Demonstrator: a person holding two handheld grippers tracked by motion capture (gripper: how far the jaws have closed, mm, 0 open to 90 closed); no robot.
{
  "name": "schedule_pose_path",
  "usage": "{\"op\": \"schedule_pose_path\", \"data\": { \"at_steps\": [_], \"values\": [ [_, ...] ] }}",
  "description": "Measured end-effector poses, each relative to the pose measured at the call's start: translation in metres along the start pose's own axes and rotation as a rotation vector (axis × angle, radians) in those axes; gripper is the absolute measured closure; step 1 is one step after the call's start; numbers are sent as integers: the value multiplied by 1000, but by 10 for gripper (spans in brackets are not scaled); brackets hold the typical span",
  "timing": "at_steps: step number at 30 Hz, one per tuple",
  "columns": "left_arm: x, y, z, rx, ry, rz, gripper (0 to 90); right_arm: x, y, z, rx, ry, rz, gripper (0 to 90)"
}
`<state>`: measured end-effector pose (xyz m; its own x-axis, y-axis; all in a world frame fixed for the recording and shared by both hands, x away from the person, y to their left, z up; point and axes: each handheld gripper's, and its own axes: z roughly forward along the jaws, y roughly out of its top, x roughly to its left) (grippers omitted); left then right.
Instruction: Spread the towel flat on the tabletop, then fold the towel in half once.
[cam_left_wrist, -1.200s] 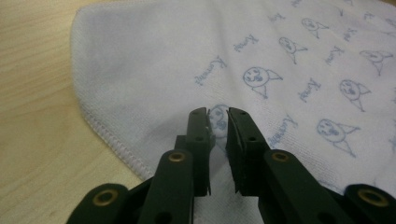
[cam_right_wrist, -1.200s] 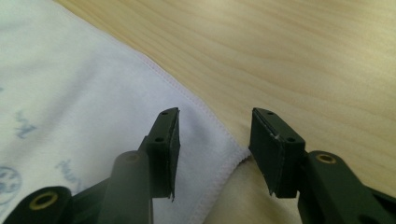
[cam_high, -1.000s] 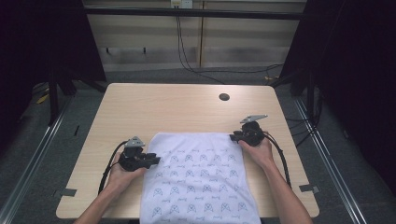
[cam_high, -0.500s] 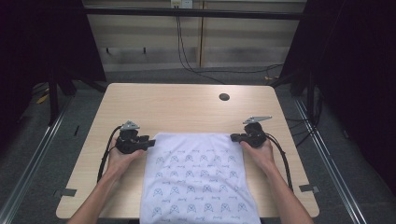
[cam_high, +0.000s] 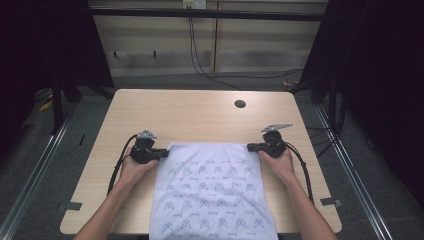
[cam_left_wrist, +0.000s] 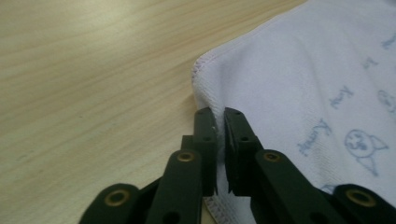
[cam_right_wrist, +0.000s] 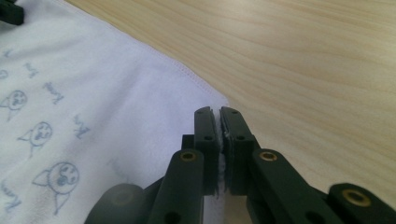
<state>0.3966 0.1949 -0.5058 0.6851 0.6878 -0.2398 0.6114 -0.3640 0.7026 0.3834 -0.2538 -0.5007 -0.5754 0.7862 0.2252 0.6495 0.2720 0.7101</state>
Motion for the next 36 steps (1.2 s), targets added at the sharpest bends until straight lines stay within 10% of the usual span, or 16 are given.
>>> {"op": "schedule_pose_path", "data": {
  "at_steps": [19, 36],
  "values": [
    [8, 45, -41, -155, -29, 25, 870, 1, 44, -49, -138, 11, -13, 863],
    [12, 131, -84, -328, 83, 40, 870, -2, 131, -87, -243, -50, -43, 865]
  ]
}}
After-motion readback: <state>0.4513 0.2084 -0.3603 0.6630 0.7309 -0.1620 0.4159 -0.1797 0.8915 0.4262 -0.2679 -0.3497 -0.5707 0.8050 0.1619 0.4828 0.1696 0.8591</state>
